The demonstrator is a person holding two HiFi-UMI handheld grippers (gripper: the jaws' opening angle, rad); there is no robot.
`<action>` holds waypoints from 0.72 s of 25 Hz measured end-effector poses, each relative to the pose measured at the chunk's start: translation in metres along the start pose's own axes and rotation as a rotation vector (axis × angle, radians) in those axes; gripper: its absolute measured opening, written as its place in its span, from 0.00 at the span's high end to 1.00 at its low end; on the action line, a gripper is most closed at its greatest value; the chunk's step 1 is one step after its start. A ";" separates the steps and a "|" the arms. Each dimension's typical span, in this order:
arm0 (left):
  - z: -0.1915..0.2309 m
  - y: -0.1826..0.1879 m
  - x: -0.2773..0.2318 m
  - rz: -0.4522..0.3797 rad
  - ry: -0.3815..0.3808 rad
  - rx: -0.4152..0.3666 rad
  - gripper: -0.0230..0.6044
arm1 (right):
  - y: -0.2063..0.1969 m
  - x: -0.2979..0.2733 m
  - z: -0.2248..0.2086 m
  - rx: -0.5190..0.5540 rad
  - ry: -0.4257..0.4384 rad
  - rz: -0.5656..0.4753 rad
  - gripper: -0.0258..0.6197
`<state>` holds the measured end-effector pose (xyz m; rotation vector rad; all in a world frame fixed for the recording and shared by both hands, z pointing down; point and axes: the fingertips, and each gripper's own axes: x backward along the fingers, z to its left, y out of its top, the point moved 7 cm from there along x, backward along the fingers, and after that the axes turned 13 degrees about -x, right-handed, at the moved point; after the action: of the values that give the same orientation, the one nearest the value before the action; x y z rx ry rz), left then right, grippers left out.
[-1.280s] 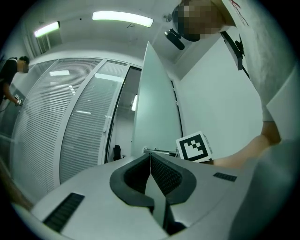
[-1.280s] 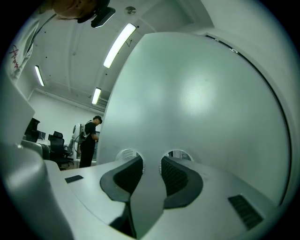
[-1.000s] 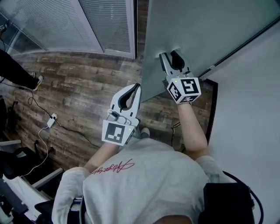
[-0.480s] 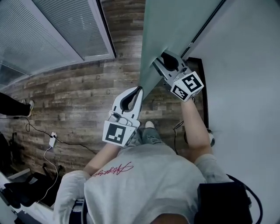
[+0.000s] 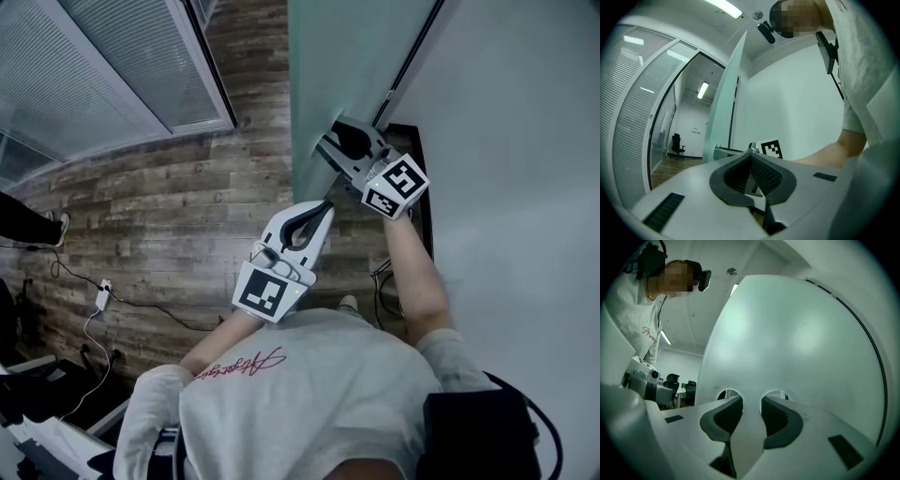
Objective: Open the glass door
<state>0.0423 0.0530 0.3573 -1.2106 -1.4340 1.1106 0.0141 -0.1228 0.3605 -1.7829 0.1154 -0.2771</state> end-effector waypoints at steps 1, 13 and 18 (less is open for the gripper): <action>-0.010 0.001 -0.004 -0.001 0.007 0.006 0.94 | 0.002 0.007 0.001 -0.001 0.015 0.005 0.76; -0.111 0.007 -0.051 -0.040 -0.061 0.032 0.94 | 0.012 0.095 0.001 -0.019 0.130 0.036 0.76; -0.146 0.014 -0.069 -0.046 -0.110 0.013 0.94 | 0.015 0.135 -0.002 -0.030 0.187 0.062 0.76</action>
<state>0.1941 -0.0039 0.3616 -1.1165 -1.5271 1.1687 0.1454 -0.1587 0.3636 -1.7777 0.3091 -0.3989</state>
